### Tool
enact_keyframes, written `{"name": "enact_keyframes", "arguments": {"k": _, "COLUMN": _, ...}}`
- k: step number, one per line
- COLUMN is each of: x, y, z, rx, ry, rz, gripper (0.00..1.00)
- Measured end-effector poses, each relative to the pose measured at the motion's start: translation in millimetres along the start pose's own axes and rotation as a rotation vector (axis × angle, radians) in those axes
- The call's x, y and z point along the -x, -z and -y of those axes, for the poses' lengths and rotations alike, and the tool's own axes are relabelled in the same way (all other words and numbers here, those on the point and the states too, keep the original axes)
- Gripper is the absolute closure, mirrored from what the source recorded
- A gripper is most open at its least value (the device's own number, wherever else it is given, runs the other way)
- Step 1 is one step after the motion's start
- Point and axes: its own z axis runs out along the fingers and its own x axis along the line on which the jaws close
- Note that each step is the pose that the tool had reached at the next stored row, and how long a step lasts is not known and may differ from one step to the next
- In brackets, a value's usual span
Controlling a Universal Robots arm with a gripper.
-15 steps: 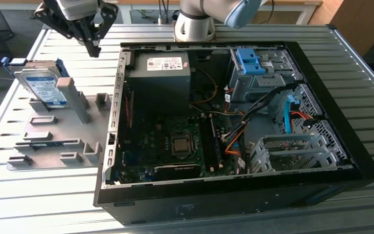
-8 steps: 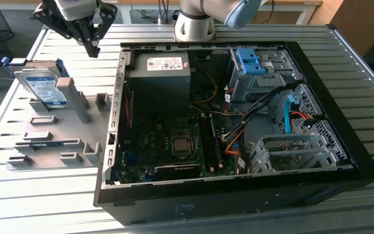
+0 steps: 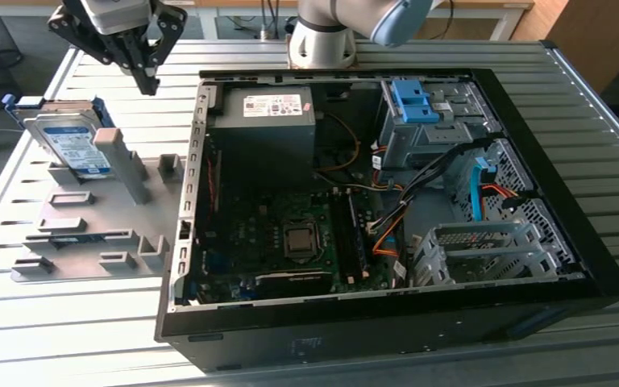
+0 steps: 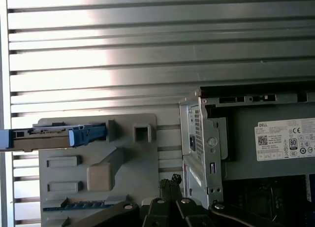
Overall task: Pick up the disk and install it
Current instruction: 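Reach for the disk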
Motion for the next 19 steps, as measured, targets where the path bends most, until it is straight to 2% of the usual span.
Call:
{"name": "enact_keyframes", "arguments": {"k": 2, "x": -1.4, "y": -0.1, "z": -2.6, "rx": -0.0002, "ry": 0.000, "rz": -0.0002, "gripper": 0.89}}
{"name": "enact_keyframes", "arguments": {"k": 6, "x": -2.5, "y": -0.6, "z": -12.5, "rx": -0.0002, "ry": -0.002, "rz": 0.0000, "gripper": 0.89}}
{"name": "enact_keyframes", "arguments": {"k": 9, "x": -3.0, "y": -0.7, "z": -16.0, "rx": -0.0003, "ry": -0.002, "rz": 0.0000, "gripper": 0.89}}
{"name": "enact_keyframes", "arguments": {"k": 19, "x": -3.3, "y": -0.7, "z": -17.4, "rx": -0.0002, "ry": -0.002, "rz": 0.0000, "gripper": 0.89}}
